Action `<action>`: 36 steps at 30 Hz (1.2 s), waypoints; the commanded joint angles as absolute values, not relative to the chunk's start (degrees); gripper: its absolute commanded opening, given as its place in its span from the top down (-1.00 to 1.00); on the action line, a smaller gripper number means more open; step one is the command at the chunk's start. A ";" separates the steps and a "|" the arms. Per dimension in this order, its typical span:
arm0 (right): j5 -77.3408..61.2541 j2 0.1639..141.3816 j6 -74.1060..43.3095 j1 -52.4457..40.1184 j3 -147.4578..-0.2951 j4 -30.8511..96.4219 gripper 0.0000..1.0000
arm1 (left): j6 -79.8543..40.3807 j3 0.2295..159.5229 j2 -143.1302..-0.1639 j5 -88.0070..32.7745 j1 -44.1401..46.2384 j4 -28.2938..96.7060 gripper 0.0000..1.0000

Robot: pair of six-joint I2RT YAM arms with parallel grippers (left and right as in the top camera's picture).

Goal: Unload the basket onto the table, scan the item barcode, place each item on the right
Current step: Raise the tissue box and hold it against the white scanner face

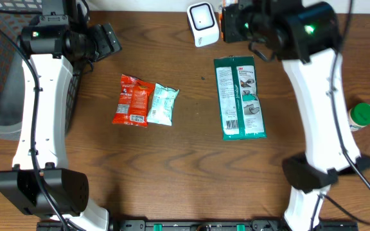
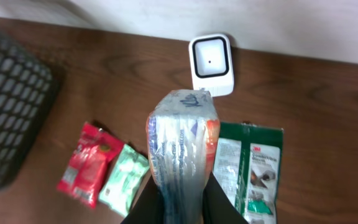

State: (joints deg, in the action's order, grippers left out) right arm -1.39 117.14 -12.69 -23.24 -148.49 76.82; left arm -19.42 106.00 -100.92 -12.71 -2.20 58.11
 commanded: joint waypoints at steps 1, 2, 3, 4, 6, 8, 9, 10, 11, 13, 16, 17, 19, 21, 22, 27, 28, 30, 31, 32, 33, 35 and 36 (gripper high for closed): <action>-3.79 125.25 -11.42 -21.54 -148.18 74.74 0.99 | -18.65 107.37 -99.92 -12.36 -2.35 58.22 -0.79; -3.81 126.63 -11.09 -21.30 -148.18 73.54 0.98 | -18.65 107.37 -99.92 -12.36 -2.35 58.22 -0.79; -3.75 128.33 -10.96 -21.10 -148.18 71.77 0.98 | -18.65 107.37 -99.92 -12.36 -2.35 58.22 -0.79; -3.75 129.99 -10.57 -21.02 -148.18 69.71 0.98 | -18.65 107.37 -99.92 -12.36 -2.35 58.22 -0.79; -3.66 133.01 -10.57 -20.88 -148.18 65.32 0.99 | -18.65 107.37 -99.92 -12.36 -2.35 58.22 -0.79; -3.66 135.46 -10.59 -20.86 -148.18 61.30 0.98 | -18.65 107.37 -99.92 -12.36 -2.35 58.22 -0.79; -3.31 136.64 -10.61 -20.88 -148.18 59.31 0.98 | -18.65 107.37 -99.92 -12.36 -2.35 58.22 -0.79; -3.09 137.49 -10.61 -20.86 -148.18 57.80 0.98 | -18.65 107.37 -99.92 -12.36 -2.35 58.22 -0.79; -3.07 138.52 -10.61 -20.86 -148.18 56.01 0.98 | -18.65 107.37 -99.92 -12.36 -2.35 58.22 -0.79; -3.07 140.75 -10.68 -20.86 -148.18 51.83 0.98 | -18.65 107.37 -99.92 -12.36 -2.35 58.22 -0.79; -1.61 142.76 -12.21 -20.82 -148.18 48.29 0.98 | -18.65 107.37 -99.92 -12.36 -2.35 58.22 -0.79; -1.54 143.46 -12.69 -20.73 -148.18 47.27 0.98 | -18.65 107.37 -99.92 -12.36 -2.35 58.22 -0.79; -1.56 144.62 -13.28 -20.56 -148.18 45.71 0.99 | -18.65 107.37 -99.92 -12.36 -2.35 58.22 -0.79; -1.54 145.64 -13.23 -20.43 -148.18 44.38 0.98 | -18.65 107.37 -99.92 -12.36 -2.35 58.22 -0.79; -1.52 146.26 -13.23 -20.29 -148.18 43.70 0.98 | -18.65 107.37 -99.92 -12.36 -2.35 58.22 -0.79; -1.39 149.27 -13.34 -19.33 -148.18 39.83 0.98 | -18.65 107.37 -99.92 -12.36 -2.35 58.22 -0.79; -1.34 149.69 -14.02 -19.03 -148.18 39.57 0.98 | -18.65 107.37 -99.92 -12.36 -2.35 58.22 -0.79; -1.39 150.34 -16.08 -18.20 -148.16 39.42 0.98 | -18.65 107.37 -99.92 -12.36 -2.35 58.22 -0.79; -1.45 150.85 -16.93 -17.85 -148.16 39.31 0.98 | -18.65 107.37 -99.92 -12.36 -2.35 58.22 -0.79; -2.28 150.91 -17.87 -17.34 -148.16 39.18 0.98 | -18.65 107.37 -99.92 -12.36 -2.35 58.22 -0.79; -3.51 151.17 -18.22 -16.97 -148.16 38.92 0.98 | -18.65 107.37 -99.92 -12.36 -2.35 58.22 -0.79; -6.59 151.44 -18.24 -16.34 -148.16 38.17 0.98 | -18.65 107.37 -99.92 -12.36 -2.35 58.22 -0.79; -7.70 151.44 -18.57 -16.12 -148.16 37.98 0.98 | -18.65 107.37 -99.92 -12.36 -2.35 58.22 -0.79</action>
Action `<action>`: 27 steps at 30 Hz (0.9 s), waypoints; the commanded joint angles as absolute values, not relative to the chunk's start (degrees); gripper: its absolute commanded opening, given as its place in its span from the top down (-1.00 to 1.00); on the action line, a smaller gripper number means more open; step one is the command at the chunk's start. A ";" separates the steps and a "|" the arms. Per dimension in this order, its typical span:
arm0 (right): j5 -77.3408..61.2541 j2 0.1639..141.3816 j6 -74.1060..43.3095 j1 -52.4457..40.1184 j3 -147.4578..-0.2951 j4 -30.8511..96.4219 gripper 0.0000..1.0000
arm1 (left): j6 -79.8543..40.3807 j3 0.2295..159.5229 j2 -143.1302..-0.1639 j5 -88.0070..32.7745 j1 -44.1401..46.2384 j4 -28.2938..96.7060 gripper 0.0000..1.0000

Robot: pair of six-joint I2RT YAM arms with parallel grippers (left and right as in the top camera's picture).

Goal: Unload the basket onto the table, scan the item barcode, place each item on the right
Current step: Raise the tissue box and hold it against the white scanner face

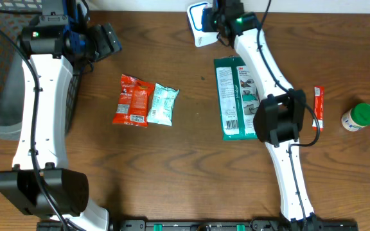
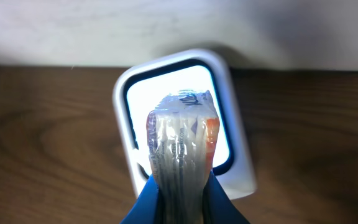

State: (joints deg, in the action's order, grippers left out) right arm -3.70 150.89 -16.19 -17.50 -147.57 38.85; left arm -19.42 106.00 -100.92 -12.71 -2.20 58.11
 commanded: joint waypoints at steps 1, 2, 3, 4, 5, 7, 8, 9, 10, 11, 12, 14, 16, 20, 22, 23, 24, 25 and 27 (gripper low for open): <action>-8.32 151.44 -19.29 -15.94 -148.16 37.91 0.98 | -18.65 107.37 -99.92 -12.36 -2.35 58.22 -0.79; -8.54 151.44 -19.92 -15.86 -148.16 37.91 0.98 | -18.65 107.37 -99.92 -12.36 -2.35 58.22 -0.79; -8.71 151.44 -20.25 -15.84 -148.16 37.91 0.98 | -18.65 107.37 -99.92 -12.36 -2.35 58.22 -0.79; -9.06 151.44 -20.64 -15.84 -148.16 37.89 0.98 | -18.65 107.37 -99.92 -12.36 -2.35 58.22 -0.79; -9.69 151.44 -20.95 -15.84 -148.16 37.89 0.98 | -18.65 107.37 -99.92 -12.36 -2.35 58.22 -0.79; -10.85 151.46 -21.89 -15.84 -148.11 38.02 0.98 | -18.65 107.37 -99.92 -12.36 -2.35 58.22 -0.79; -11.25 151.50 -22.17 -15.86 -148.11 38.09 0.98 | -18.65 107.37 -99.92 -12.36 -2.35 58.22 -0.79; -11.33 151.52 -22.57 -15.92 -148.11 38.22 0.98 | -18.65 107.37 -99.92 -12.36 -2.35 58.22 -0.79; -11.38 151.52 -22.70 -15.97 -148.05 38.33 0.98 | -18.65 107.37 -99.92 -12.36 -2.35 58.22 -0.79; -11.46 151.52 -22.70 -16.08 -148.00 38.35 0.98 | -18.65 107.37 -99.92 -12.36 -2.35 58.22 -0.79; -11.46 151.52 -22.68 -16.14 -147.96 38.35 0.98 | -18.65 107.37 -99.92 -12.36 -2.35 58.22 -0.79; -11.46 151.55 -22.68 -16.21 -147.89 38.41 0.98 | -18.65 107.37 -99.92 -12.36 -2.35 58.22 -0.79; -11.46 151.55 -22.70 -16.21 -147.85 38.59 0.98 | -18.65 107.37 -99.92 -12.36 -2.35 58.22 -0.79; -11.46 151.55 -22.68 -16.21 -147.55 38.94 0.98 | -18.65 107.37 -99.92 -12.36 -2.35 58.22 -0.79; -11.46 151.55 -22.68 -16.21 -147.37 39.44 0.98 | -18.68 107.37 -99.92 -12.36 -2.35 58.22 -0.79; -11.46 151.55 -22.68 -16.21 -147.20 39.48 0.98 | -18.65 107.37 -99.92 -12.36 -2.35 58.22 -0.79; -11.44 151.55 -22.68 -16.21 -147.11 39.51 0.98 | -18.65 107.37 -99.92 -12.36 -2.35 58.22 -0.79; -11.44 151.55 -22.68 -16.21 -147.02 39.44 0.98 | -18.65 107.37 -99.92 -12.36 -2.35 58.22 -0.79; -11.46 151.55 -22.68 -16.14 -147.00 39.38 0.98 | -18.65 107.37 -99.92 -12.36 -2.35 58.22 -0.79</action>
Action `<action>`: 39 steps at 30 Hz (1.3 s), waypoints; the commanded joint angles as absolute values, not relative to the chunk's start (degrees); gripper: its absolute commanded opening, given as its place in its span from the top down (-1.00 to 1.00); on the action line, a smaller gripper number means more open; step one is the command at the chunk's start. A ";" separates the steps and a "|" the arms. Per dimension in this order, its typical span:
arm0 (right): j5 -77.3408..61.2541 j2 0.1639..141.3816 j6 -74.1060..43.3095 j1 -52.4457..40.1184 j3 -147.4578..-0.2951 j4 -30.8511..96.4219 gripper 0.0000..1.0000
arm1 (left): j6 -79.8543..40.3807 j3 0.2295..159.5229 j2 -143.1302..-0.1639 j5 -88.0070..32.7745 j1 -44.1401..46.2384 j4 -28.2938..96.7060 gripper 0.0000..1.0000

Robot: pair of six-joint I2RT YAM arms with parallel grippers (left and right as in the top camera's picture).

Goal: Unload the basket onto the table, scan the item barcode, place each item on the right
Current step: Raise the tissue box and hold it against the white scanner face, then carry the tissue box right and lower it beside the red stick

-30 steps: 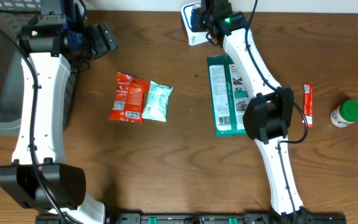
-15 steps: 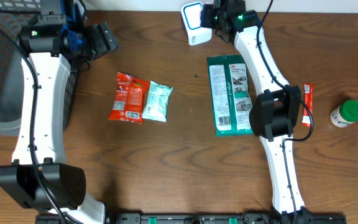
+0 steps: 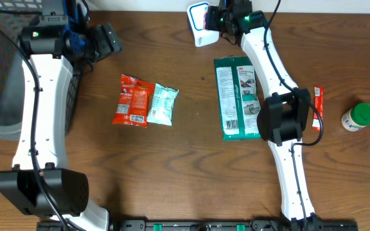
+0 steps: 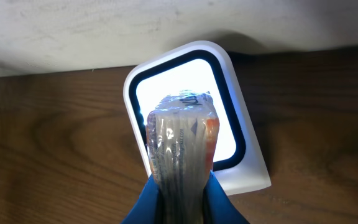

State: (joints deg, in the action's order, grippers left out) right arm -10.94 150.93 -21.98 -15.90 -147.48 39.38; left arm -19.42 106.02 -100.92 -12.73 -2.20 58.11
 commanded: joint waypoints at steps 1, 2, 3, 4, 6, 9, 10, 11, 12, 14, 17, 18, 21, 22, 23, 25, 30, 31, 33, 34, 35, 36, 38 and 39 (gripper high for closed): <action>-11.51 151.55 -22.68 -16.10 -147.00 39.42 0.98 | -18.65 107.37 -99.92 -12.36 -2.35 58.22 -0.79; -11.77 151.52 -22.61 -16.05 -147.00 39.57 0.98 | -18.65 107.37 -99.92 -12.36 -2.35 58.22 -0.79; -12.69 151.33 -21.96 -15.97 -147.02 39.75 0.98 | -18.65 107.37 -99.92 -12.36 -2.35 58.22 -0.80; -14.15 150.85 -21.10 -15.90 -147.06 39.99 0.98 | -18.65 107.37 -99.92 -12.36 -2.35 58.22 -0.79; -17.61 148.75 -19.22 -15.59 -147.11 41.30 0.98 | -18.65 107.37 -99.92 -12.36 -2.35 58.22 -0.79; -19.00 143.85 -18.06 -15.42 -147.11 45.15 0.98 | -18.65 107.37 -99.92 -12.36 -2.35 58.22 -0.79; -18.98 141.67 -17.52 -15.40 -147.11 47.24 0.98 | -18.65 107.37 -99.92 -12.36 -2.35 58.22 -0.79; -18.94 138.82 -16.36 -15.42 -147.11 50.26 0.98 | -18.68 107.37 -99.92 -12.36 -2.35 58.22 -0.79; -18.92 136.55 -15.51 -15.42 -147.11 52.64 0.98 | -18.65 107.37 -99.92 -12.36 -2.35 58.22 -0.79; -18.92 131.52 -12.93 -15.38 -147.11 58.92 0.98 | -18.65 107.37 -99.92 -12.36 -2.35 58.22 -0.79; -18.92 124.29 -6.76 -15.22 -147.11 68.23 0.98 | -18.65 107.37 -99.92 -12.36 -2.35 58.22 -0.79; -18.72 122.34 -5.37 -15.09 -147.11 70.74 0.98 | -18.65 107.37 -99.92 -12.36 -2.35 58.22 -0.79; -15.53 116.60 -4.14 -14.79 -147.11 78.22 0.98 | -18.65 107.37 -99.92 -12.36 -2.35 58.22 -0.79; -13.34 114.85 -4.16 -14.59 -147.11 80.86 0.98 | -18.65 107.37 -99.92 -12.36 -2.35 58.22 -0.79; -11.11 113.56 -4.16 -14.39 -147.11 82.94 0.98 | -18.65 107.37 -99.92 -12.36 -2.35 58.22 -0.79; -6.31 111.50 -4.21 -13.85 -147.11 86.94 0.98 | -18.65 107.37 -99.92 -12.36 -2.35 58.22 -0.79; 9.13 110.89 -9.63 -11.84 -146.87 97.38 0.98 | -18.65 107.37 -99.92 -12.36 -2.35 58.22 -0.79; 10.94 111.02 -10.24 -11.31 -145.82 97.34 0.98 | -18.65 107.37 -99.92 -12.36 -2.35 58.22 -0.79; 11.09 111.00 -10.94 -10.07 -141.21 97.32 0.99 | -18.65 107.37 -99.92 -12.36 -2.35 58.22 -0.79; 11.55 111.00 -11.53 -9.61 -138.93 97.30 0.98 | -18.65 107.37 -99.92 -12.36 -2.35 58.22 -0.79; 12.47 111.00 -12.43 -9.13 -136.57 97.30 0.98 | -18.68 107.37 -99.92 -12.36 -2.35 58.22 -0.79; 13.47 111.00 -13.37 -8.64 -134.21 97.30 0.98 | -18.65 107.37 -99.92 -12.36 -2.35 58.22 -0.79; 16.58 111.00 -16.45 -7.42 -128.31 96.84 0.98 | -18.65 107.37 -99.92 -12.36 -2.35 58.22 -0.79; 18.37 111.00 -18.13 -6.87 -124.75 95.85 0.98 | -18.65 107.37 -99.92 -12.36 -2.35 58.22 -0.79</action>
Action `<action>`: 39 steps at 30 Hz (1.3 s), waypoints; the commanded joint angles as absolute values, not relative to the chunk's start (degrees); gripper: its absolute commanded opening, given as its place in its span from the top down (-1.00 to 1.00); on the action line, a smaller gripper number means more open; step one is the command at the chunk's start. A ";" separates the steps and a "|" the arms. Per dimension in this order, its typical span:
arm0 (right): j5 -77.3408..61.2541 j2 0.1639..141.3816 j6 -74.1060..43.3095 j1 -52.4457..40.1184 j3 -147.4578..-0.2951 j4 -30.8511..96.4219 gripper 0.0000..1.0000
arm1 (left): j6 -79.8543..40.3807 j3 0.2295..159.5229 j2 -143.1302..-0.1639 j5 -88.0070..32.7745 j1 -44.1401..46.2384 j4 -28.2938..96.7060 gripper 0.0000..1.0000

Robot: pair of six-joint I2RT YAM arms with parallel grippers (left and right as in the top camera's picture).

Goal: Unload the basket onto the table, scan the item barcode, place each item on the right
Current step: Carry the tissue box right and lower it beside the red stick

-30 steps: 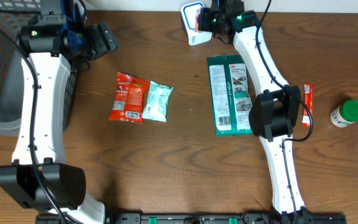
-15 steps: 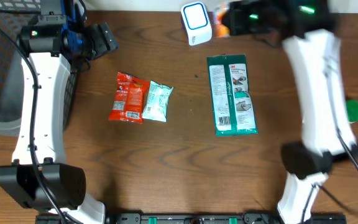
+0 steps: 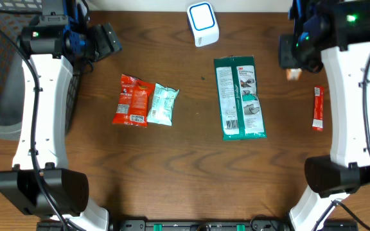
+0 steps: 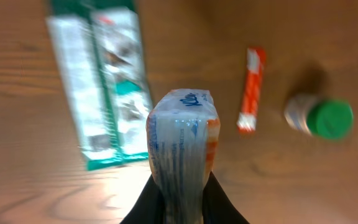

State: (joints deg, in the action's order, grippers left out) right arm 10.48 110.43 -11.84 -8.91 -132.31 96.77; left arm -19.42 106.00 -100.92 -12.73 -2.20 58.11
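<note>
My right gripper (image 4: 182, 194) is shut on a clear tissue pack (image 4: 182, 140) with blue print and an orange edge. The pack stands upright between the black fingers (image 4: 149, 202). In the overhead view the right gripper (image 3: 291, 64) hangs over the table's right rear, well right of the white scanner (image 3: 202, 22), which stands at the back edge. Far off at the left, my left gripper (image 3: 106, 40) hovers next to the basket; its jaws cannot be made out.
A long green package (image 3: 239, 96) lies in the middle, and a red snack bag (image 3: 132, 101) and a mint bag (image 3: 162, 104) lie to its left. An orange stick (image 4: 253, 90) and a green-lidded bottle (image 4: 325, 118) sit at the right. A dark wire basket fills the left edge.
My right gripper, still shut on the tissue pack, has moved from right in front of the lit scanner to the right side of the table, above the orange stick and bottle. The left arm is unchanged.
At first the right gripper held the tissue pack high, with the scanner ahead. It then held the pack close against the lit scanner window at two moments. Now the pack is away to the right, still gripped, and the scanner stands alone.
</note>
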 commanded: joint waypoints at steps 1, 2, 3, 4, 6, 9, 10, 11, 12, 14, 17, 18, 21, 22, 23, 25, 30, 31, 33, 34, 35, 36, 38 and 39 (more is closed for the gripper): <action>19.51 111.00 -19.03 -6.50 -122.50 95.04 0.98 | -18.65 107.37 -99.92 -12.36 -2.35 58.22 -0.79; 20.97 111.00 -19.84 -5.93 -118.93 93.43 0.98 | -18.65 107.37 -99.92 -12.36 -2.35 58.22 -0.79; 21.71 111.00 -19.90 -5.50 -116.03 91.88 0.97 | -18.65 107.37 -99.92 -12.36 -2.35 58.22 -0.79; 22.33 111.00 -19.88 -5.04 -112.77 90.04 0.98 | -18.65 107.37 -99.92 -12.36 -2.35 58.22 -0.79; 23.09 111.00 -19.84 -3.57 -104.07 84.38 0.98 | -18.65 107.37 -99.92 -12.36 -2.35 58.22 -0.79; 23.35 111.00 -19.66 -1.93 -95.83 77.62 0.98 | -18.65 107.37 -99.92 -12.36 -2.35 58.22 -0.79; 23.66 111.00 -19.64 -1.41 -93.62 75.42 0.98 | -18.65 107.37 -99.92 -12.36 -2.35 58.22 -0.79; 24.16 111.00 -19.33 -0.82 -91.11 72.69 0.98 | -18.65 107.37 -99.92 -12.36 -2.35 58.22 -0.79; 24.18 111.00 -18.37 -0.30 -88.97 70.19 0.98 | -18.65 107.37 -99.92 -12.36 -2.35 58.22 -0.79; 24.16 111.00 -16.01 0.62 -85.21 65.47 0.98 | -18.65 107.37 -99.92 -12.36 -2.35 58.22 -0.79; 24.16 111.00 -10.87 1.87 -79.90 59.02 0.98 | -18.65 107.37 -99.92 -12.36 -2.35 58.22 -0.79; 24.16 111.00 -8.95 2.17 -78.56 57.54 0.98 | -18.65 107.37 -99.92 -12.36 -2.35 58.22 -0.79; 24.16 111.00 -3.90 2.94 -75.35 53.34 0.97 | -18.65 107.37 -99.92 -12.36 -2.35 58.22 -0.79; 24.18 111.00 -3.53 3.29 -74.48 51.86 0.95 | -18.65 107.37 -99.92 -12.36 -2.35 58.22 -0.79; 24.16 111.00 -3.53 3.53 -74.04 51.00 0.90 | -18.65 107.37 -99.92 -12.36 -2.35 58.22 -0.79; 24.16 111.00 -3.55 4.03 -73.45 49.76 0.47 | -18.65 107.37 -99.92 -12.36 -2.35 58.22 -0.79; 24.18 111.00 -3.53 5.15 -73.28 47.55 -0.22 | -18.65 107.37 -99.92 -12.36 -2.35 58.22 -0.79; 24.16 111.00 -3.53 5.30 -73.28 47.11 -0.24 | -18.65 107.37 -99.92 -12.36 -2.35 58.22 -0.79; 24.16 111.00 -3.51 5.39 -73.30 46.04 -0.29 | -18.65 107.37 -99.92 -12.36 -2.35 58.22 -0.79; 24.14 111.00 -2.98 5.37 -73.43 45.60 -0.31 | -18.65 107.37 -99.92 -12.36 -2.35 58.22 -0.79; 24.14 111.00 -2.31 5.37 -73.63 45.56 -0.33 | -18.65 107.37 -99.92 -12.36 -2.35 58.22 -0.79; 24.14 111.00 -1.52 5.26 -74.00 45.84 -0.39 | -18.65 107.37 -99.92 -12.36 -2.35 58.22 -0.79; 24.16 110.89 -0.95 5.15 -75.11 47.57 -0.54 | -18.65 107.37 -99.92 -12.36 -2.35 58.22 -0.79; 24.16 110.89 -0.95 5.15 -75.64 48.34 -0.57 | -18.65 107.37 -99.92 -12.36 -2.35 58.22 -0.79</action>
